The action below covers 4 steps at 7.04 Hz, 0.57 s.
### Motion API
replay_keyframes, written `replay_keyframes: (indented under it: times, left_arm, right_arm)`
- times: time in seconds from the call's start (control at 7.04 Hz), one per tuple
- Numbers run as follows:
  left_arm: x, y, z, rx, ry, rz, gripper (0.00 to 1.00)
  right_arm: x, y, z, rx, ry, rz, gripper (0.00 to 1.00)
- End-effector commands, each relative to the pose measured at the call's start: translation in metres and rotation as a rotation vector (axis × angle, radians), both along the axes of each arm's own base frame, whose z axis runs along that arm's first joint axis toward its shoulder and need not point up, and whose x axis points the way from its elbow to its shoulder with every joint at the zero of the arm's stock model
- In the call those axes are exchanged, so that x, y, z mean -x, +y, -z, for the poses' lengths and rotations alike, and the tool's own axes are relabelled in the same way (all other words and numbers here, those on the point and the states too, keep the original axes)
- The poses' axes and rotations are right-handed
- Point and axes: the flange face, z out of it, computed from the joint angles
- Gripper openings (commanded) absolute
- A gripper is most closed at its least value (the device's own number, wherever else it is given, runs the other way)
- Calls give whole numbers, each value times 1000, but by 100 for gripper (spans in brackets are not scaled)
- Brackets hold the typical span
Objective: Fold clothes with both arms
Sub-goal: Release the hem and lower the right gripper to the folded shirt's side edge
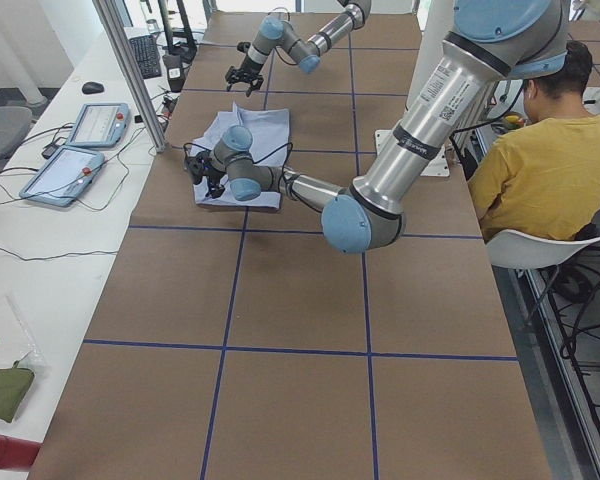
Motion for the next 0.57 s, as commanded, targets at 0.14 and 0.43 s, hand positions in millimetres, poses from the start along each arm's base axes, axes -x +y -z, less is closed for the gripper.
replay_keyframes:
  times: [0.14, 0.43]
  left_arm:
    - [12, 14, 15, -29, 27, -5, 96]
    - [12, 13, 14, -27, 25, -4, 96]
  right_arm:
    - [26, 73, -23, 14, 1, 104, 95]
    - [37, 89, -38, 27, 20, 133, 93]
